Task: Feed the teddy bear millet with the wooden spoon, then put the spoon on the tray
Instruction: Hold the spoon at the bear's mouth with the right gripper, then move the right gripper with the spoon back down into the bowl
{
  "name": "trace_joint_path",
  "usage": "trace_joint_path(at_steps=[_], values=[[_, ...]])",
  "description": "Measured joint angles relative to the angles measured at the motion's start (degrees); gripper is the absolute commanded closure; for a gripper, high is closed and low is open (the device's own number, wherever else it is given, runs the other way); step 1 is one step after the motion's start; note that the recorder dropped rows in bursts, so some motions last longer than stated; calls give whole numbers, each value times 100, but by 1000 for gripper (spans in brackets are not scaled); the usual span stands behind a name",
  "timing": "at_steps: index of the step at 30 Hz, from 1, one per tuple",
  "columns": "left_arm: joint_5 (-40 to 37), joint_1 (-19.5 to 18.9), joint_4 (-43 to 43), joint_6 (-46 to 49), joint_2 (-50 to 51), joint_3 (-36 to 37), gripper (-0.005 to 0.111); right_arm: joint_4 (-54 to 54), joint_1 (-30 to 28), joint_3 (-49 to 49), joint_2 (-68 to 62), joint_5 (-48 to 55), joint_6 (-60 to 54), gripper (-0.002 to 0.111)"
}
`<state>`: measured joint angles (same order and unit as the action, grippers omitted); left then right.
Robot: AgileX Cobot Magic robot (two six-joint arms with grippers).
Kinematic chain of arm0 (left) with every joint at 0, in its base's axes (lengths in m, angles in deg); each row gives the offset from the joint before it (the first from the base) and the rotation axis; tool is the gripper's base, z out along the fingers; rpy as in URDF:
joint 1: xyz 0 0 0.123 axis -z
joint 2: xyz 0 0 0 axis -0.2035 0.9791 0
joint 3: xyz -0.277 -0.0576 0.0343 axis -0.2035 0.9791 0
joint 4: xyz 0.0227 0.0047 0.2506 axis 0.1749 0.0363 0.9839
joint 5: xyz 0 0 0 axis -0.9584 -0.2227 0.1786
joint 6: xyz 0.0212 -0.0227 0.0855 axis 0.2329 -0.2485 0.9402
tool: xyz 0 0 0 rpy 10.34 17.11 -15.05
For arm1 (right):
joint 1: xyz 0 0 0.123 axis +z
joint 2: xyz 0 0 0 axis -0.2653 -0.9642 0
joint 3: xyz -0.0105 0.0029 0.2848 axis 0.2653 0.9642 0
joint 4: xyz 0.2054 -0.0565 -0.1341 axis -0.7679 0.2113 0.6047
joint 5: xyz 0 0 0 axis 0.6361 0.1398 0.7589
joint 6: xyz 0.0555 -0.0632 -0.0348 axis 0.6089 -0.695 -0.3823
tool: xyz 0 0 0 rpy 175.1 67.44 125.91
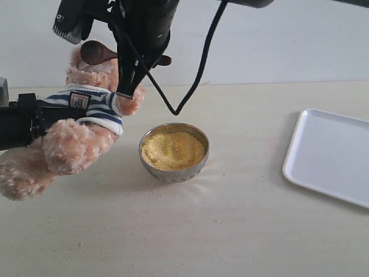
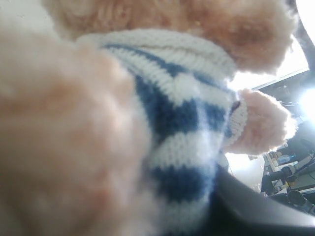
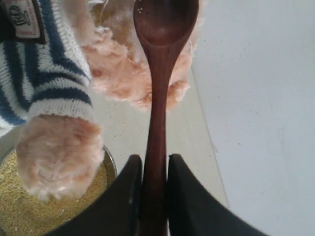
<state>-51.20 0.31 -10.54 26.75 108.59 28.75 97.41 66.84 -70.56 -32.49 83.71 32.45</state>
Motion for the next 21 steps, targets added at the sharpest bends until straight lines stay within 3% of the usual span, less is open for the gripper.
trace_joint_path(at_steps=[14,21], values=[[0,0,0,0,0,0,102,-646,-60,0,377,380,321,108],[0,0,0,0,0,0,102,-1678,-519,0,377,642,162,108]])
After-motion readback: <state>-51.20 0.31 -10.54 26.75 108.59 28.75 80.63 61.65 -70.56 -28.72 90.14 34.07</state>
